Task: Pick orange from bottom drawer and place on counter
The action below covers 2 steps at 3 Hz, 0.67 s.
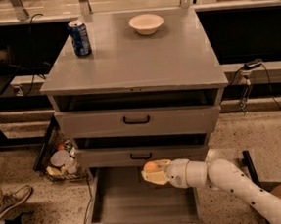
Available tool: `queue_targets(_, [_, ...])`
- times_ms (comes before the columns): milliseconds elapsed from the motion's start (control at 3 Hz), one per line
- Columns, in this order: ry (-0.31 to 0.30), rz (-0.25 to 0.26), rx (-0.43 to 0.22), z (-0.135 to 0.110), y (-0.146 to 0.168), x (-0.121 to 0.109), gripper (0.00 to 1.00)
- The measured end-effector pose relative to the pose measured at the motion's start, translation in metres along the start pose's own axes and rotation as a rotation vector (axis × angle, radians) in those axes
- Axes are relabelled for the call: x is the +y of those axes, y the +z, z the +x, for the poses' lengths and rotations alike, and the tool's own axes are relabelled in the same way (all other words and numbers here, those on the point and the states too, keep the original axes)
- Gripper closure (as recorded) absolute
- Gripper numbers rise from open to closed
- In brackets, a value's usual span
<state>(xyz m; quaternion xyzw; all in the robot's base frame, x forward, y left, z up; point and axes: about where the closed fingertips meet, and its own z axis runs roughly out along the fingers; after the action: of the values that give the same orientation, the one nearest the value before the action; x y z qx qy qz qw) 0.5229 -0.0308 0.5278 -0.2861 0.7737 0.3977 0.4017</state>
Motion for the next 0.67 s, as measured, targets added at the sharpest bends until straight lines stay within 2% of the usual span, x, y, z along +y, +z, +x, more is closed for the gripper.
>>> queue_targets(333, [0.0, 0.0, -0.002, -0.001, 0.0, 0.0, 1.0])
queue_targets(667, [-0.057, 0.011, -0.085, -0.035, -0.032, -0.005, 1.0])
